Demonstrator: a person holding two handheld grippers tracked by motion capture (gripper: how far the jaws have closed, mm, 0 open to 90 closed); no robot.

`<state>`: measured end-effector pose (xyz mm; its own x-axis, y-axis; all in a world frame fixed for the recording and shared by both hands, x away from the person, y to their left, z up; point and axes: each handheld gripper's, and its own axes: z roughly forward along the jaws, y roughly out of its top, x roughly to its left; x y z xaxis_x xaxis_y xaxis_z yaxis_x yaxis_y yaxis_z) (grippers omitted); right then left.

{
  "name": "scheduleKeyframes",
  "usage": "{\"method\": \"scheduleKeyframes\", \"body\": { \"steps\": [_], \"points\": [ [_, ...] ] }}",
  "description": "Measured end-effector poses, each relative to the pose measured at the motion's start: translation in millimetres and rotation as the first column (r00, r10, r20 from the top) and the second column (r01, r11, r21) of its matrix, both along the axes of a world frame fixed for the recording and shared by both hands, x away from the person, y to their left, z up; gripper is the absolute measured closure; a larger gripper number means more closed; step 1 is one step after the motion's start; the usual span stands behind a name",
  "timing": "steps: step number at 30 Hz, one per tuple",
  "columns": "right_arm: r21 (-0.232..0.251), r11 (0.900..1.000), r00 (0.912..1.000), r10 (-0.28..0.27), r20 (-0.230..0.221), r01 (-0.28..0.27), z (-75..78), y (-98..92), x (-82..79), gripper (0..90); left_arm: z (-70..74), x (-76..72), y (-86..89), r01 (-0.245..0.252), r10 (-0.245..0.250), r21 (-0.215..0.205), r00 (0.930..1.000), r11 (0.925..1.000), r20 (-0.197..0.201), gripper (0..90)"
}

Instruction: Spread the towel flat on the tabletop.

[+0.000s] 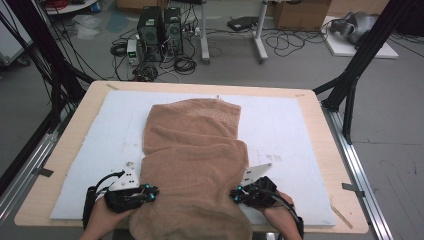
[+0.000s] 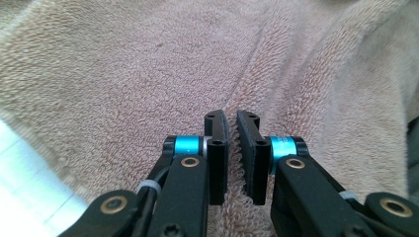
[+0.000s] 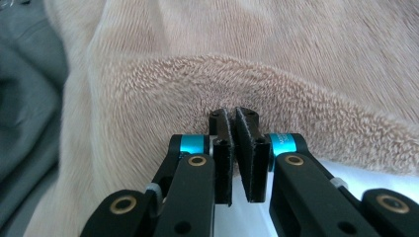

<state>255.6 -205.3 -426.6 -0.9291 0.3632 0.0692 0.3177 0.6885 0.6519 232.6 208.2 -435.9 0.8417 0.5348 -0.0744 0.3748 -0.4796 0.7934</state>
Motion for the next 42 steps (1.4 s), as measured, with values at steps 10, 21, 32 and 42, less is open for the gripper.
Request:
{"method": "scheduleKeyframes", "body": {
  "steps": [10, 21, 32, 42],
  "points": [
    [0.08, 0.993, 0.9956, -0.089, 0.03, 0.086, 28.9, -43.3, -8.2, 73.8, 14.8, 7.6, 6.8, -0.044, 0.044, -0.059, 0.999, 0.9973, 0.0, 61.5],
    [0.054, 0.998, 0.9981, 0.036, -0.049, -0.033, -12.2, 1.2, -5.7, 86.0, -8.3, 4.1, -2.0, -0.019, 0.019, 0.043, 0.9997, 0.9989, -0.012, 84.6],
    [0.159, 0.977, 0.9869, 0.153, -0.05, -0.144, 14.3, -13.9, -48.6, 76.2, 16.7, -28.6, 15.1, 0.019, -0.018, -0.05, 0.9997, 0.9986, 0.017, 65.0],
    [0.082, 0.995, 0.9986, -0.053, -0.004, 0.053, 3.1, -2.3, 20.9, 65.8, -2.3, 28.3, -9.7, -0.077, 0.076, 0.07, 0.9969, 0.9946, 0.02, 58.0]
  ]
}}
